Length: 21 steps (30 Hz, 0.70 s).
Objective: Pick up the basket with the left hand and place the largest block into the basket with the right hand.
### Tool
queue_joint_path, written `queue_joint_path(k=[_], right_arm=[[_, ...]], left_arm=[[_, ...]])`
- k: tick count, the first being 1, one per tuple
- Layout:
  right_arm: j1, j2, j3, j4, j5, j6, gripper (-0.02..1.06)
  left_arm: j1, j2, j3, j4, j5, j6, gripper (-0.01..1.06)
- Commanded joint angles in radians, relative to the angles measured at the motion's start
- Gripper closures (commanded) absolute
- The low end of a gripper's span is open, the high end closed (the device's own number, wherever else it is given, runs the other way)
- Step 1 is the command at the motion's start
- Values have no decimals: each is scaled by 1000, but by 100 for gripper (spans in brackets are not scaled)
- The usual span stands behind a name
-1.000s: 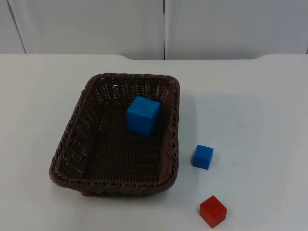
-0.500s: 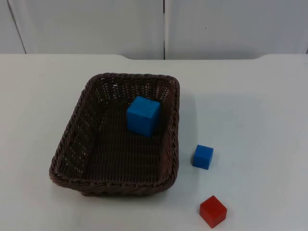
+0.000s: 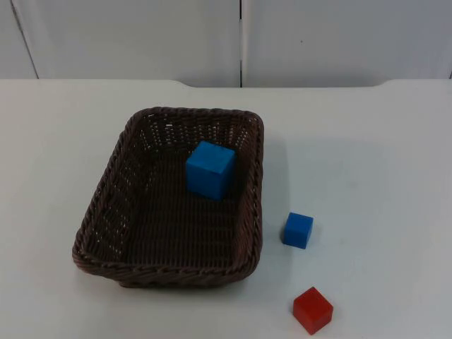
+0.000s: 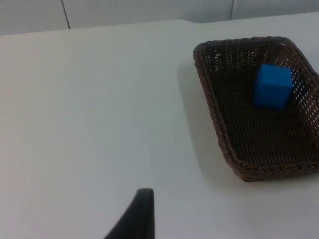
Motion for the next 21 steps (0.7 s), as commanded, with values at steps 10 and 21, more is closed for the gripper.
queue_joint_path(k=[10,21], right_arm=[[-1,-3,3,-2,-12,4,-1],[-1,-3,2,2,-14,4,-1]], left_arm=[[-1,-4,8,4,7,-11,0],[-1,-4,8,4,7,-11,0]])
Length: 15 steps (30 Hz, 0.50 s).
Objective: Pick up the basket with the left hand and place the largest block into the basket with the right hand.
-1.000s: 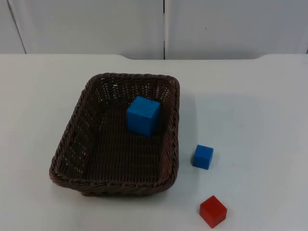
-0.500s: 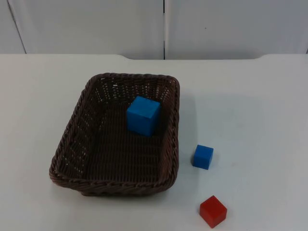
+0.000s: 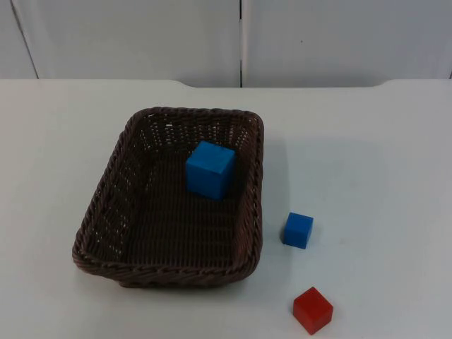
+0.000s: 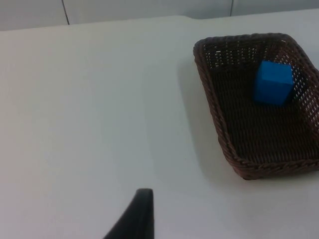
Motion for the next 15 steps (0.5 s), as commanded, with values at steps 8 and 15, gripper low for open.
queue_joint_path(k=[8,15], right_arm=[[-1,-3,2,2,-14,4,-1],[1,-3,2,2,-14,4,-1]], left_arm=[[-1,-4,4,2,3,-8,0],[-1,-4,4,2,3,-8,0]])
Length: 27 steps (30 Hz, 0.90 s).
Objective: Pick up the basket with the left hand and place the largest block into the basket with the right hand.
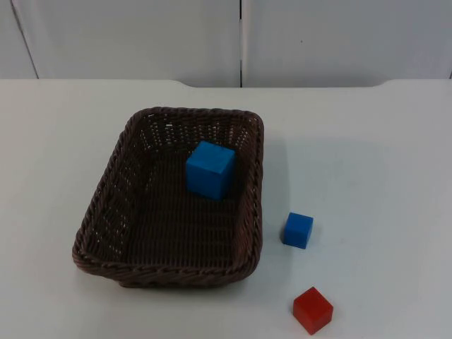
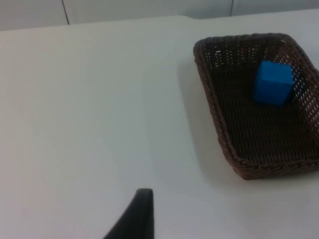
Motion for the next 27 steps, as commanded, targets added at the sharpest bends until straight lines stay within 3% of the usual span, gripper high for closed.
queue_joint_path(k=[1,18,27], right_arm=[[1,-3,2,2,-14,4,-1],[1,-3,2,2,-14,4,-1],[1,-3,2,2,-14,4,-1]], left_arm=[[-1,-4,4,2,3,-8,0],[3,-4,4,2,3,-8,0],[98,-4,4,2,3,-8,0]])
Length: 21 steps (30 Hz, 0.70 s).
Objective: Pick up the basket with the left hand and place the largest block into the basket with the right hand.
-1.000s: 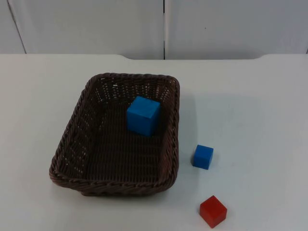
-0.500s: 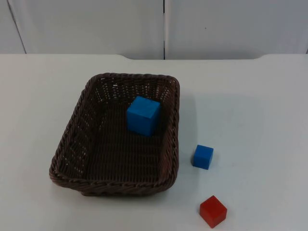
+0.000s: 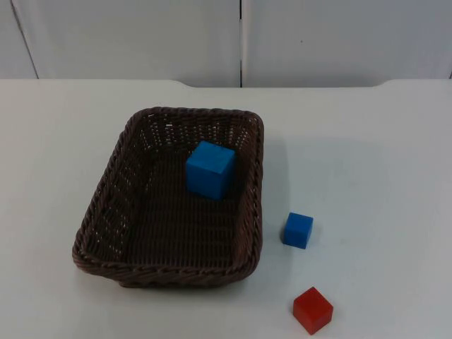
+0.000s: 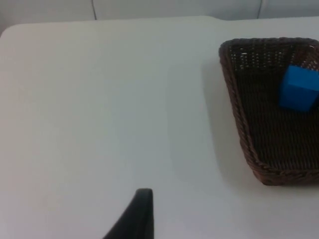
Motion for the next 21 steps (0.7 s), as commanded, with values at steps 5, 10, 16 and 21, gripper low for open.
queue_joint_path(k=[5,10,16,21], right_arm=[[-3,-3,2,2,-12,4,-1],[-33,-3,2,2,-12,4,-1],[-120,-3,2,2,-12,4,-1],[-219,-3,2,2,-12,4,-1]], left_arm=[[9,-4,4,2,3,-8,0],[9,-4,4,2,3,-8,0],[9,-4,4,2,3,-8,0],[9,-4,4,2,3,-8,0]])
